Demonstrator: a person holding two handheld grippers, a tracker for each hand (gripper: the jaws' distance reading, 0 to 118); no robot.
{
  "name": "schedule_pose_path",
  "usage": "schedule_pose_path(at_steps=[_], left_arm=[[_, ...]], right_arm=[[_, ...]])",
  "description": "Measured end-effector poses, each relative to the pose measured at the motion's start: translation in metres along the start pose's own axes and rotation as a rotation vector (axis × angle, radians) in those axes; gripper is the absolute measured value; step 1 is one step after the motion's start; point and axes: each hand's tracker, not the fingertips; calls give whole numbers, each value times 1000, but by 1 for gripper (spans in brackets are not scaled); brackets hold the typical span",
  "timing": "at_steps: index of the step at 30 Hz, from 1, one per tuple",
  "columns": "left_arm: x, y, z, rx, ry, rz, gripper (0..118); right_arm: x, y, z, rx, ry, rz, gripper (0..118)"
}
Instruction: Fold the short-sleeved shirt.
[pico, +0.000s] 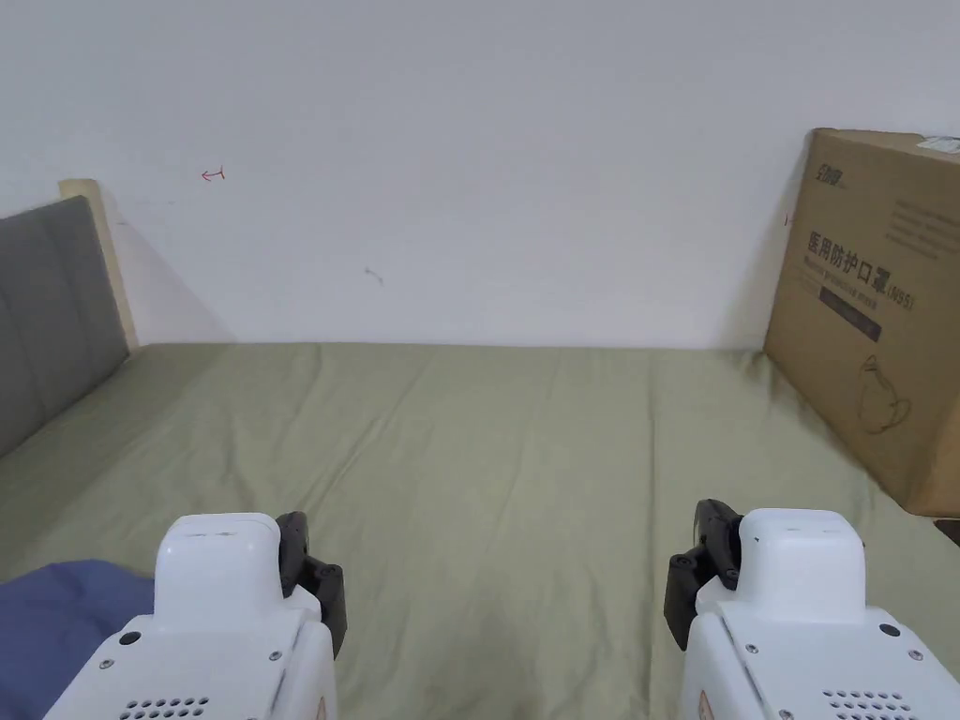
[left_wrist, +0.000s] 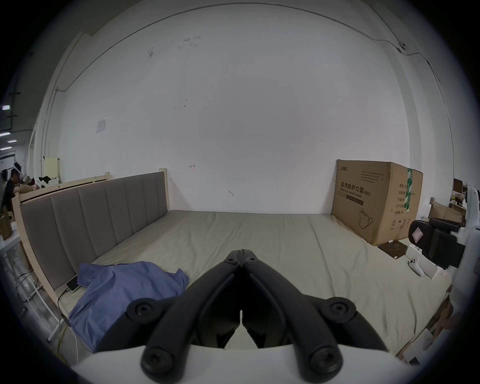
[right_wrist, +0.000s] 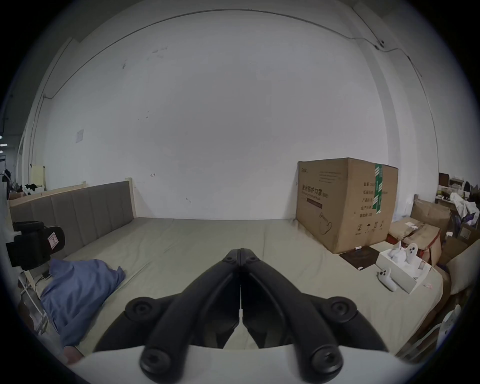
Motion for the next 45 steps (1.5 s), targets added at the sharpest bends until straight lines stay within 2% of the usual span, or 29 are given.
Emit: schedule_pose_path(at_steps=[3,6,8,11,15,17,21,23,27,31,32,33,34,35,37,41,43,44,45], left_arm=[[-6,1,3,0,9,5,0],[-25,5,10,-2,26,64,0],[-40,8,18,4,98,61,0],[-73,10,34,11,229,31,0],[-123,12,62,19,408,99,0],[-141,11,73,17,506,114,0],[-167,4,82,-31,613,84,0],[-180,-1,78,-70,593,126,0],[-207,-20,42,-241,563,194,0],[-236,-59,-30,-436,400,246,1],[-243,-66,-49,-502,345,255,17],[-246,-74,-71,-596,337,227,62],[-245,-83,-93,-633,310,197,100],[-248,-93,-111,-632,260,183,118],[-252,-106,-147,-673,208,170,113],[-269,-131,-203,-793,247,237,113],[-275,-146,-223,-839,284,221,111],[-276,-151,-231,-856,307,210,108],[-278,-159,-237,-864,297,201,99]], right_arm=[[-10,4,1,-8,27,15,0],[-31,12,0,-17,131,2,0],[-49,14,-3,-12,164,11,0],[-84,14,-5,-37,308,-2,0],[-141,10,-4,-68,485,37,0],[-158,4,-11,-77,564,46,0],[-187,-4,-16,-129,685,31,0],[-195,-7,-19,-149,715,19,0],[-196,-14,-29,-165,715,50,0],[-188,-24,-48,-232,700,37,0],[-188,-28,-51,-260,689,27,0],[-186,-32,-56,-285,678,25,0],[-184,-37,-62,-298,671,28,0],[-181,-42,-67,-314,657,33,0],[-179,-51,-76,-354,634,44,0],[-173,-64,-95,-404,595,69,0],[-168,-69,-106,-423,580,71,0],[-167,-71,-110,-432,574,72,0],[-167,-73,-113,-440,568,73,0]])
